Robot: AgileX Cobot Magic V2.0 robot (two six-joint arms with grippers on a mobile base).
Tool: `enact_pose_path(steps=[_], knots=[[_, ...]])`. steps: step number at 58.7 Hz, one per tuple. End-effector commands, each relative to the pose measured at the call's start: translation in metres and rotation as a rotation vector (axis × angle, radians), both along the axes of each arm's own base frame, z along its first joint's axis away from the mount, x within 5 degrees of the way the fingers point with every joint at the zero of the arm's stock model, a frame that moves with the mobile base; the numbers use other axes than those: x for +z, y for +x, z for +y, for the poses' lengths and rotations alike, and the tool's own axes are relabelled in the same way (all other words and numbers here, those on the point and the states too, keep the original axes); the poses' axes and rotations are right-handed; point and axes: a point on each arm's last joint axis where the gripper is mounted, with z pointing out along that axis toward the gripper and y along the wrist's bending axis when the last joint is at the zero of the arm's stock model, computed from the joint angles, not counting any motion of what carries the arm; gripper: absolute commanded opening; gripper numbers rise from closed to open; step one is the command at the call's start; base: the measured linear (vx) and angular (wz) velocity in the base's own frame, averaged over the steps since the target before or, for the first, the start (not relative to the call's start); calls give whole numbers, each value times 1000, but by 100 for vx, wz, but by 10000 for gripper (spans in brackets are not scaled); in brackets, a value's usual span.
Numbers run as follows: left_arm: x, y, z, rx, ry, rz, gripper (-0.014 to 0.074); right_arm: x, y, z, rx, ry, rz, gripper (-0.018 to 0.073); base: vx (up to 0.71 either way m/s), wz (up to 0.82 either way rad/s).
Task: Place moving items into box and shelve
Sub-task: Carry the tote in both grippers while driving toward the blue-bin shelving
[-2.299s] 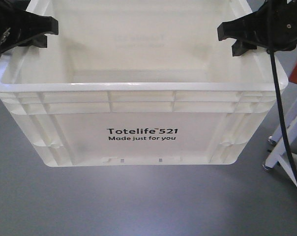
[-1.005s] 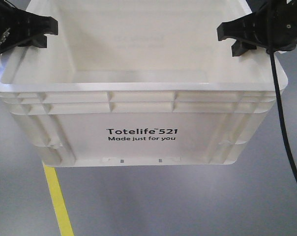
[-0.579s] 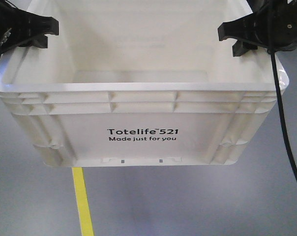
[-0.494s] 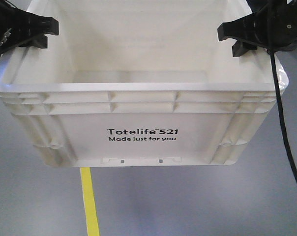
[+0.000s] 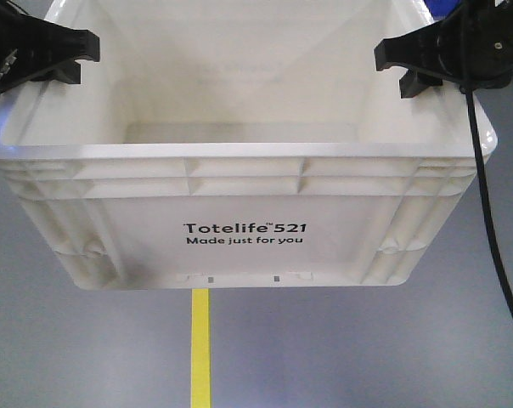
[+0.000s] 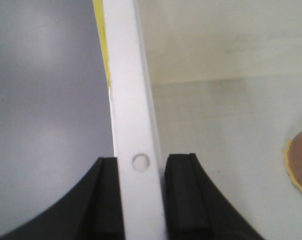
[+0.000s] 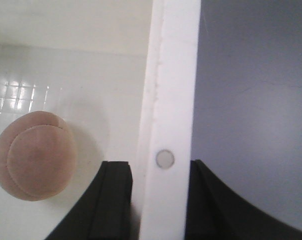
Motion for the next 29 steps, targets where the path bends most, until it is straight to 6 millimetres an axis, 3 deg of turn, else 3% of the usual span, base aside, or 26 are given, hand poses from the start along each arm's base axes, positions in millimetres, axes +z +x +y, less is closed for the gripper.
enact_pose_path(steps=[1, 29], knots=[[34, -6, 6, -4, -12, -205, 0, 36, -7, -9, 1, 0, -205, -5, 23, 25], [34, -6, 6, -4, -12, -205, 0, 36, -7, -9, 1, 0, -205, -5, 30, 8]])
